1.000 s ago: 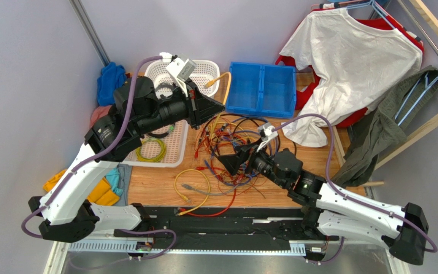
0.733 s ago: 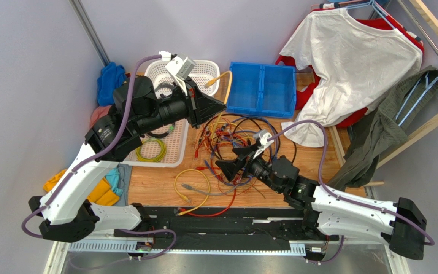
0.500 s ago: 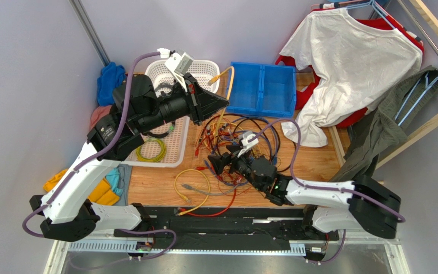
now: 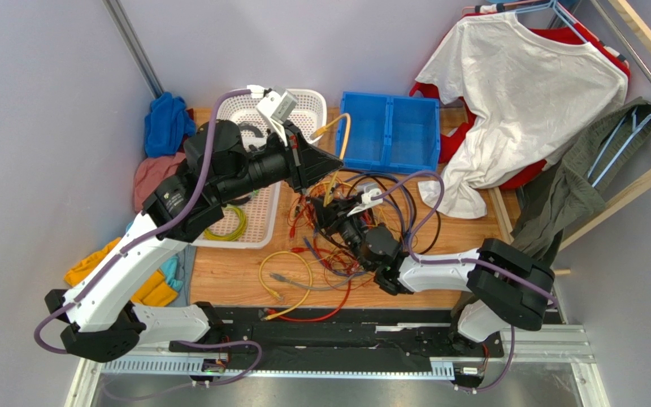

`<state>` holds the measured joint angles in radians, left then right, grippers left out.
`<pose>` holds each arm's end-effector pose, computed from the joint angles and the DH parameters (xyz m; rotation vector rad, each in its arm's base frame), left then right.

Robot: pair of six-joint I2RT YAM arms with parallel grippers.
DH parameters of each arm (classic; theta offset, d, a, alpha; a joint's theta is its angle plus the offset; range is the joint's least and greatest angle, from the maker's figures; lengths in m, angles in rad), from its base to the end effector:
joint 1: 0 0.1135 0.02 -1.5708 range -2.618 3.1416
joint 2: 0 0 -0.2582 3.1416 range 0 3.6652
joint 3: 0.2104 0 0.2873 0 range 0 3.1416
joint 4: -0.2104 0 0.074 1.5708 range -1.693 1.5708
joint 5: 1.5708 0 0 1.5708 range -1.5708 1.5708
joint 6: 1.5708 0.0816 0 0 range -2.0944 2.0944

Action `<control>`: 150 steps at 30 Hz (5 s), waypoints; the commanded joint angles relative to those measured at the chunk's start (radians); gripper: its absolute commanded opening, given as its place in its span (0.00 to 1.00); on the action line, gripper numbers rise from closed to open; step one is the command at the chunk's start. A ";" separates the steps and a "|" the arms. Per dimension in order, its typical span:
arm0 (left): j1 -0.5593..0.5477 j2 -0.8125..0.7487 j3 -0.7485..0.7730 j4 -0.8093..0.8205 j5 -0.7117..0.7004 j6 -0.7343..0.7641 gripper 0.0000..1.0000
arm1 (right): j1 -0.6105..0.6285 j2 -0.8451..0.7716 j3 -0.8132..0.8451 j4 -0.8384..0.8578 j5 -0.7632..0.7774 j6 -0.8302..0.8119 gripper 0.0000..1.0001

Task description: Untangle the cables

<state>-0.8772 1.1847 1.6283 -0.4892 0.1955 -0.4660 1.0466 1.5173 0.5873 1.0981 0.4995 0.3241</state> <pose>0.1826 -0.2444 0.5205 0.5162 1.6745 -1.1711 0.2169 0.2972 0.2063 -0.0998 1.4663 0.7765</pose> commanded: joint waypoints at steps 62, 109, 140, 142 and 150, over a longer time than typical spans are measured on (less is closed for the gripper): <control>0.306 0.018 -0.125 -0.387 -0.757 0.049 0.00 | 0.004 -0.778 0.056 -1.537 0.133 0.276 0.78; 0.589 1.150 0.843 0.080 -0.369 0.084 0.00 | -0.008 -0.744 0.009 -1.390 0.159 0.174 0.74; 0.379 0.181 -0.212 0.176 -0.470 -0.017 0.74 | -0.014 -0.848 -0.014 -1.403 0.106 0.247 0.72; 0.328 0.077 -0.355 0.175 -0.488 -0.057 0.73 | -0.014 -0.873 -0.021 -1.414 0.116 0.242 0.72; -0.139 -0.051 -0.571 -0.060 -0.712 -0.198 0.74 | -0.013 -0.933 -0.055 -1.431 0.100 0.250 0.70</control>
<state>-0.8566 1.2049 1.0790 -0.4389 -0.3855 -0.5423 1.0328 0.6025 0.5507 -0.3328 0.6132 0.5537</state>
